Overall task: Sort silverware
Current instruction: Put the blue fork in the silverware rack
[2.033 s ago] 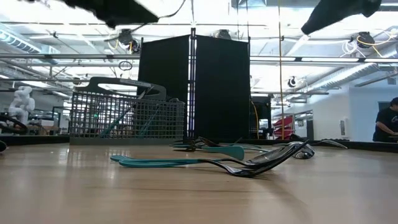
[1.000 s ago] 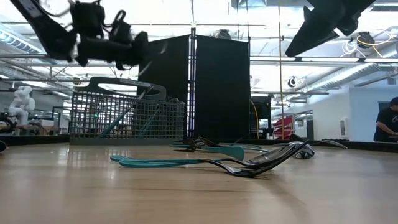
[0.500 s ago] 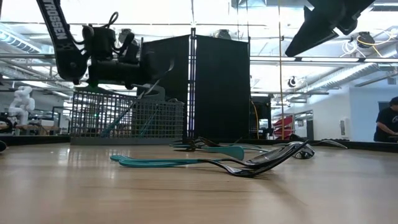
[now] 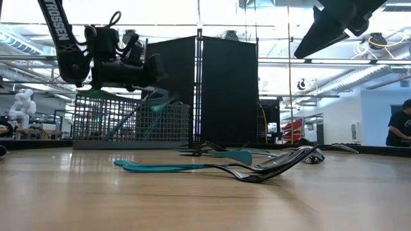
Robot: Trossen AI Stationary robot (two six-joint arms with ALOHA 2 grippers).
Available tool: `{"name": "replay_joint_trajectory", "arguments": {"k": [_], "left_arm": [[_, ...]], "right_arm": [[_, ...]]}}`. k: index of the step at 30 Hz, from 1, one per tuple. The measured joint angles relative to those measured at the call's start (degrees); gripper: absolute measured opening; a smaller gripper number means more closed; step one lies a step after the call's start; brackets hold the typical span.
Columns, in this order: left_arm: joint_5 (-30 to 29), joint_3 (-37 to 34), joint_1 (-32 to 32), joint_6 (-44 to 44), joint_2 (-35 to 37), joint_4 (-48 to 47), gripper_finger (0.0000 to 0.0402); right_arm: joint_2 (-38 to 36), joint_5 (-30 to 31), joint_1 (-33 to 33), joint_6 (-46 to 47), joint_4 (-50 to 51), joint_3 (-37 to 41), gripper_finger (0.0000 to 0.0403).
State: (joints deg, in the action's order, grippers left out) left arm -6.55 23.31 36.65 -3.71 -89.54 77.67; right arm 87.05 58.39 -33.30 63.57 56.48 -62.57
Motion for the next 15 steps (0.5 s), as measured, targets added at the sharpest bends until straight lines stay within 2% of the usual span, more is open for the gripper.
{"name": "replay_joint_trajectory", "arguments": {"k": [8,10,15], "left_arm": [[0.2,0.0,-1.0,-0.5,0.0,0.0,0.0066],[2.7,0.0,-2.0,-0.5,0.1,-0.1,0.0066],[13.4,0.0,-6.1,1.3,1.7,-0.6,0.0066]], "right_arm": [[0.0,-0.2,0.0,0.0,-0.1,0.0,0.0],[0.0,-0.3,0.0,0.0,-0.1,0.0,0.0],[0.0,-1.4,0.0,0.0,-0.1,0.0,0.0]]}}
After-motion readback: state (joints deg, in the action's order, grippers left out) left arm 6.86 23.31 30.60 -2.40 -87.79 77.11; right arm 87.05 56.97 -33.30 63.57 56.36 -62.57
